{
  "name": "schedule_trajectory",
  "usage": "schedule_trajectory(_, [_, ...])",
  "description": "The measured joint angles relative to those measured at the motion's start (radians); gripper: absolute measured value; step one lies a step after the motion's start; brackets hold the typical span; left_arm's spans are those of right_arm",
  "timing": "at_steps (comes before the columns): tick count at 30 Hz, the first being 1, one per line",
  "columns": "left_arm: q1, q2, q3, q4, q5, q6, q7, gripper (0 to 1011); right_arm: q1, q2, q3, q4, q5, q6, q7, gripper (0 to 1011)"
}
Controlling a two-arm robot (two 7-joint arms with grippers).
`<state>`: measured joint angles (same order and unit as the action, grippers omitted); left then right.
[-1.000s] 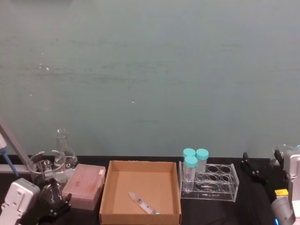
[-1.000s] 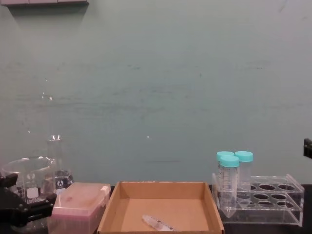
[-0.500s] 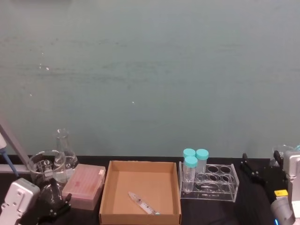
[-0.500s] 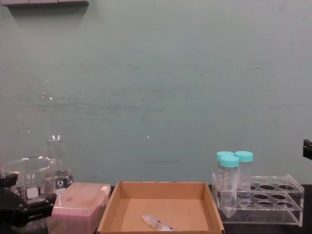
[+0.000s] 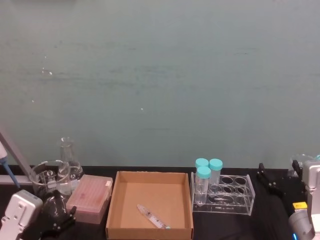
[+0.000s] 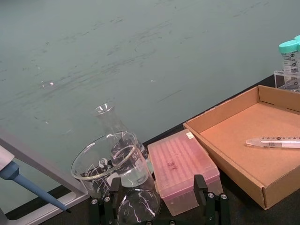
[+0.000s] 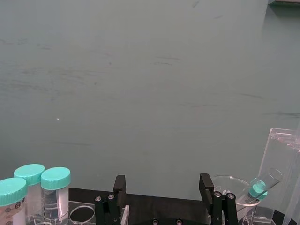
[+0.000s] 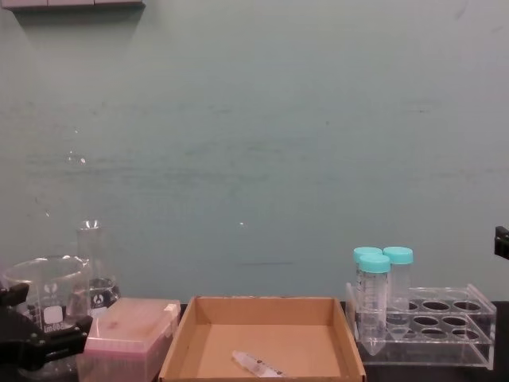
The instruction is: Use the right hand to move the test tube from the test tube rack into the box.
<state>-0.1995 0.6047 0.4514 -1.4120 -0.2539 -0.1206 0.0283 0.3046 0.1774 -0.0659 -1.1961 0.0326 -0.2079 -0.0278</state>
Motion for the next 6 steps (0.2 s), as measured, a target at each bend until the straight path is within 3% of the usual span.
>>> schedule_trajectory(6, [0.000, 0.000, 0.000, 0.000, 0.000, 0.000, 0.000, 1000, 0.001, 0.000, 0.000, 0.001, 0.000, -0.001, -0.001, 1002])
